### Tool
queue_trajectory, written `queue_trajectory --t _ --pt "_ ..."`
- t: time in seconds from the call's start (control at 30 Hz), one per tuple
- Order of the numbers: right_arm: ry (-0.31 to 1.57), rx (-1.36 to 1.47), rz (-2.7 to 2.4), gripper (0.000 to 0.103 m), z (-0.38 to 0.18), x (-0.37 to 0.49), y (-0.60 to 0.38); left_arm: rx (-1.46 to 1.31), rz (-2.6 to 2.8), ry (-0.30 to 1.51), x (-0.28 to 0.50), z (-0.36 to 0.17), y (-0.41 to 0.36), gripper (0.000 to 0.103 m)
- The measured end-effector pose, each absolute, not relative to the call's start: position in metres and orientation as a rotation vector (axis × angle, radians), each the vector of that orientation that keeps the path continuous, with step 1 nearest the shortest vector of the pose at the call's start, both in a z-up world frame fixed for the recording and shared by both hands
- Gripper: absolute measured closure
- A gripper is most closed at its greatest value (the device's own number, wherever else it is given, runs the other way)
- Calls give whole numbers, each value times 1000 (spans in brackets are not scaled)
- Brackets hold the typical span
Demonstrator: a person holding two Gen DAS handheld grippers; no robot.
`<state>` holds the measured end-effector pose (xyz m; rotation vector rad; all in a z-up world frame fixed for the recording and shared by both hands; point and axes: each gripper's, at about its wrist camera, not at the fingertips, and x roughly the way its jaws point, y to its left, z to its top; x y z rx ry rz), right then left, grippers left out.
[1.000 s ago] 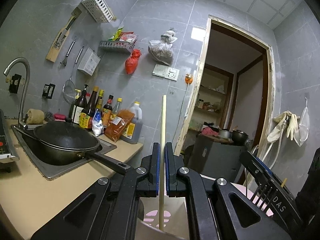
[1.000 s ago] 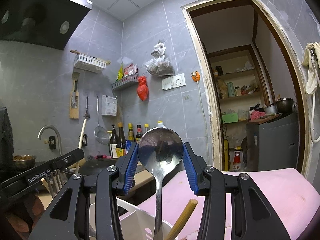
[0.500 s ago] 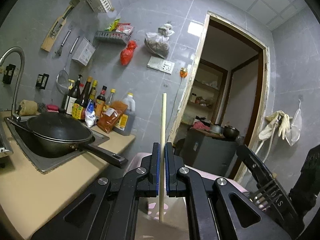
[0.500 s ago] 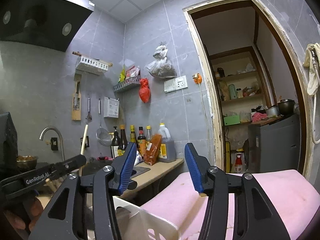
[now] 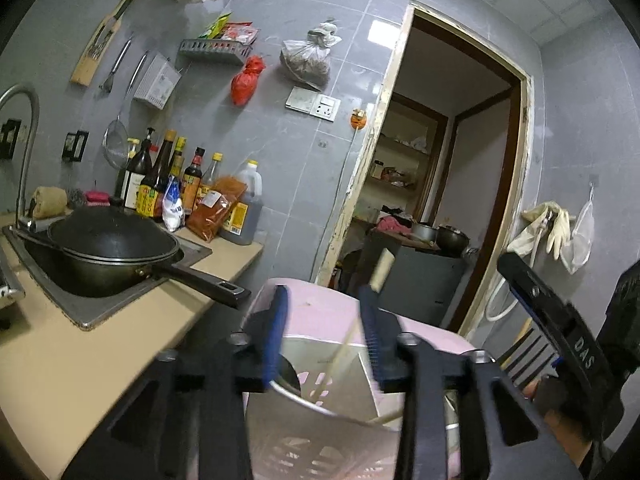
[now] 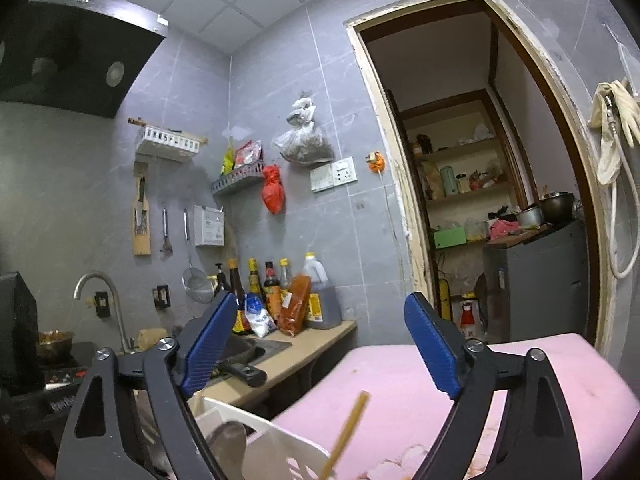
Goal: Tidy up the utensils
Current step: 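Move both tools back over the remaining utensils on the cloth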
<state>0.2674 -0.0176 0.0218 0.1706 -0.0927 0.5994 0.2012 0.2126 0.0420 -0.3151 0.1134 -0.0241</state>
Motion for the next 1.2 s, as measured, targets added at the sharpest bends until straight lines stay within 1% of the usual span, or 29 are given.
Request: queue_trajectory --t 0.07,0.1,0.13,0.17,0.2,0.23,0.3,0.37,0.4,0.43,0.5,0.73,0.97,1.2 --pt "-90 159 585 7 23 263 -24 -318 -15 112 196 45 212 67" --pt "-89 159 579 4 23 261 -28 -306 3 115 193 47 210 66" --pt "-86 161 575 1 24 260 -33 -293 16 114 190 49 208 60" --pt "-82 163 572 0 25 258 -38 -281 24 112 186 51 205 56" --pt "-80 164 569 0 26 257 -41 -270 32 108 182 52 201 44" --pt "-72 163 562 0 27 255 -47 -261 43 103 178 54 198 36" --pt "-61 162 554 0 29 252 -57 -255 58 94 169 58 192 29" --pt "-49 162 543 0 30 248 -67 -252 70 96 165 62 188 28" --pt "-44 162 539 0 31 246 -72 -247 78 99 161 65 183 25" --pt "-38 160 535 0 31 244 -78 -240 88 102 159 66 180 18" --pt "-33 152 524 0 32 240 -88 -224 105 101 153 69 171 7" --pt "-1 113 492 0 31 222 -120 -165 67 132 141 66 127 6" --pt "-17 49 447 0 28 196 -156 -143 -4 157 135 54 82 6" --pt "18 -18 395 0 17 189 -192 -121 -61 240 142 41 48 6"
